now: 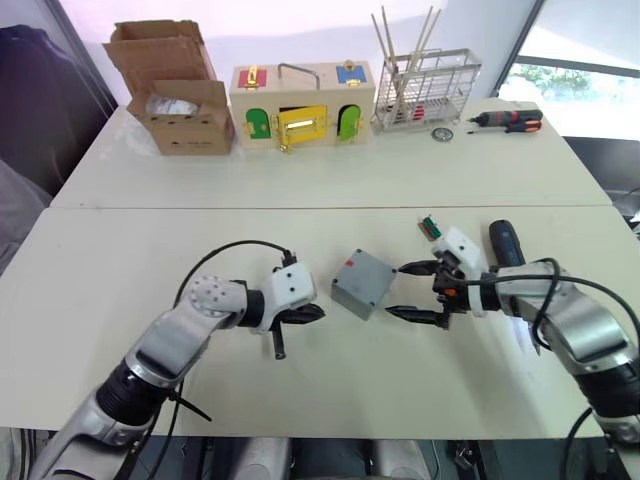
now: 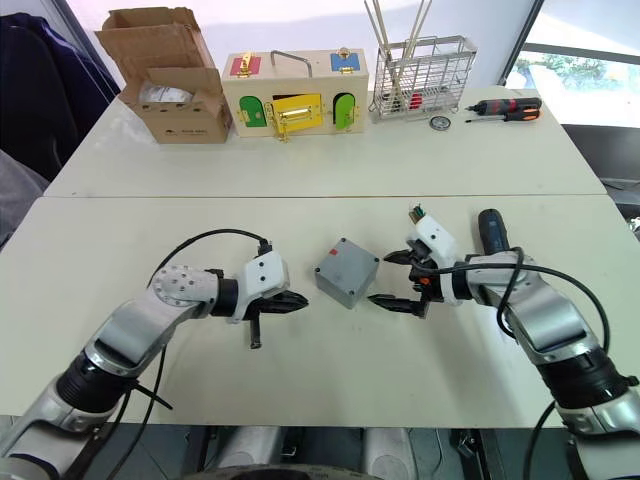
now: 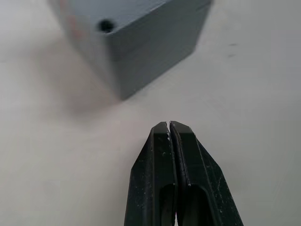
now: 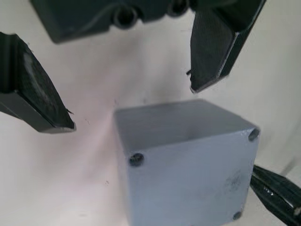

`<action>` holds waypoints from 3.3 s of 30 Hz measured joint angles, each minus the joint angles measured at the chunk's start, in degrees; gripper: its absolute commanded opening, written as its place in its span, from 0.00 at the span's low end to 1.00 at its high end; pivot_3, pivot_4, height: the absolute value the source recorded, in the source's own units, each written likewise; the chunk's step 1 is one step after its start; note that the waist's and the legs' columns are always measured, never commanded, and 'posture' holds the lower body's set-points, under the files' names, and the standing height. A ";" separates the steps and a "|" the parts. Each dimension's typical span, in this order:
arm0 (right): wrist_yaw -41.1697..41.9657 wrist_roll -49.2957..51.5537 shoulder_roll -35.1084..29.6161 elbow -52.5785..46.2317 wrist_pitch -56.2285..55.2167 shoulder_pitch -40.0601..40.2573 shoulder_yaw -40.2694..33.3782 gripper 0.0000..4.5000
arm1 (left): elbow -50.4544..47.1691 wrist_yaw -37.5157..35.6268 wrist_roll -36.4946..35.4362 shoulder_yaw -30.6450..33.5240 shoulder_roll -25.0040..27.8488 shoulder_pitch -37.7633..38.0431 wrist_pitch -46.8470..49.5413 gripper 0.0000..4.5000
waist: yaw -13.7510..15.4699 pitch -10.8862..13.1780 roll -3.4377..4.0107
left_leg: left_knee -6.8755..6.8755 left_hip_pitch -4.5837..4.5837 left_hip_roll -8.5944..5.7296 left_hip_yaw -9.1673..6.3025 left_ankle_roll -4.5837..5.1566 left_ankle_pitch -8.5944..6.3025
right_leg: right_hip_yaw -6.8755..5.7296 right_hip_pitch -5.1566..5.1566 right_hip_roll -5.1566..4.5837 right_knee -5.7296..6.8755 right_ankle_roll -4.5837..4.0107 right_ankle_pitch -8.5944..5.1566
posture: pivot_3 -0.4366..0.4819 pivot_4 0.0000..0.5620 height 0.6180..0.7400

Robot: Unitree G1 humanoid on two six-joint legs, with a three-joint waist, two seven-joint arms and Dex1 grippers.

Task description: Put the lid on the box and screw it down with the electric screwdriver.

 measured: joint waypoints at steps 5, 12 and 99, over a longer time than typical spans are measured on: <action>3.81 -1.15 1.26 2.51 -4.27 -0.74 1.08 1.00 | 4.03 3.12 0.82 -1.84 -5.11 -2.21 -0.33 0.00 | -0.08 0.00 -0.01 | 0.00 0.00 -0.02 0.00 0.00 0.00 | 0.00 -0.01 -0.01 0.00 0.00 0.00 | 0.48 0.27 0.92; 5.70 -0.99 -0.51 -1.58 -0.30 3.20 0.60 1.00 | 7.96 4.64 2.47 -2.15 -5.11 -2.76 -1.97 0.00 | -0.10 -0.01 -0.01 | -0.01 0.01 0.01 -0.01 -0.01 0.00 | 0.01 -0.06 0.00 0.06 0.00 0.00 | 0.48 0.27 0.92; -25.78 -7.84 17.81 29.18 -10.23 -7.64 -17.98 0.03 | -1.38 6.31 -10.20 7.46 -0.27 -9.19 3.83 0.00 | -0.56 -0.03 -0.31 | -0.09 0.01 -0.02 0.04 -0.09 0.03 | 0.06 -0.15 -0.03 0.18 -0.01 0.00 | 0.48 0.27 0.92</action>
